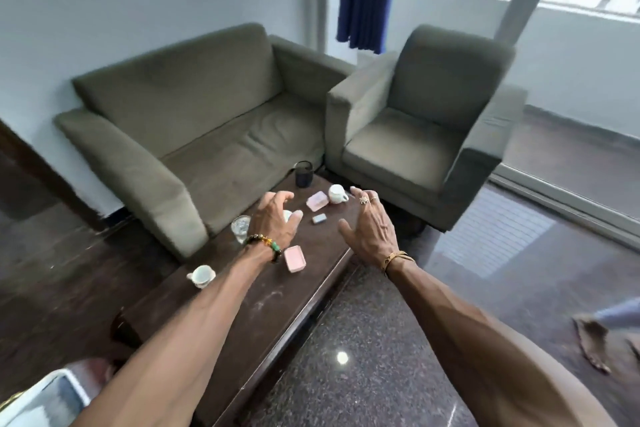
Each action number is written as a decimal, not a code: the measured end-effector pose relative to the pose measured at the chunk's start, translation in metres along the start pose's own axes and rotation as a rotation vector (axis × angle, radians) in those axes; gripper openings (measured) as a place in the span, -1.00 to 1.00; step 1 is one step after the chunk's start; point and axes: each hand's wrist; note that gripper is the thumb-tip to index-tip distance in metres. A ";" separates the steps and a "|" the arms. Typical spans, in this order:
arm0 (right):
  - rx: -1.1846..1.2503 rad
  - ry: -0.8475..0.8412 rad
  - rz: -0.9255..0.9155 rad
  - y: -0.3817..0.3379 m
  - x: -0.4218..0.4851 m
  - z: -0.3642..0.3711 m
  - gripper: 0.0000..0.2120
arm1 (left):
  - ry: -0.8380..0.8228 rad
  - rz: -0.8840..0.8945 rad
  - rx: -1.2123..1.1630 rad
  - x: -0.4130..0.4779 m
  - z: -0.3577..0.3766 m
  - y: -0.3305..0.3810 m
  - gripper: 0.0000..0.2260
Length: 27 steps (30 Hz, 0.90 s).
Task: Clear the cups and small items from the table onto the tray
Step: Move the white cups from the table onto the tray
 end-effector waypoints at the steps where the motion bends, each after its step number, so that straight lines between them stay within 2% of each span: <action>1: 0.003 0.020 0.023 0.009 0.003 -0.010 -0.35 | -0.012 0.017 -0.005 0.005 0.007 0.013 -0.64; 8: -0.029 0.056 0.185 0.080 0.013 -0.038 -0.31 | -0.067 0.099 -0.022 0.051 0.076 0.063 -0.68; 13: -0.048 0.037 0.275 0.118 0.036 -0.050 -0.32 | -0.175 0.155 -0.002 0.090 0.123 0.096 -0.65; 22: -0.020 0.102 0.320 0.164 0.112 -0.088 -0.30 | -0.256 0.207 0.068 0.166 0.154 0.159 -0.60; 27: -0.028 0.046 0.336 0.196 0.137 -0.093 -0.31 | -0.293 0.182 0.080 0.184 0.183 0.176 -0.60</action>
Point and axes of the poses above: each hand's wrist, its own x-axis towards the middle knuckle, its own z-axis out of the palm, y = z × x, and after that the axes turned 9 degrees about x, right-handed
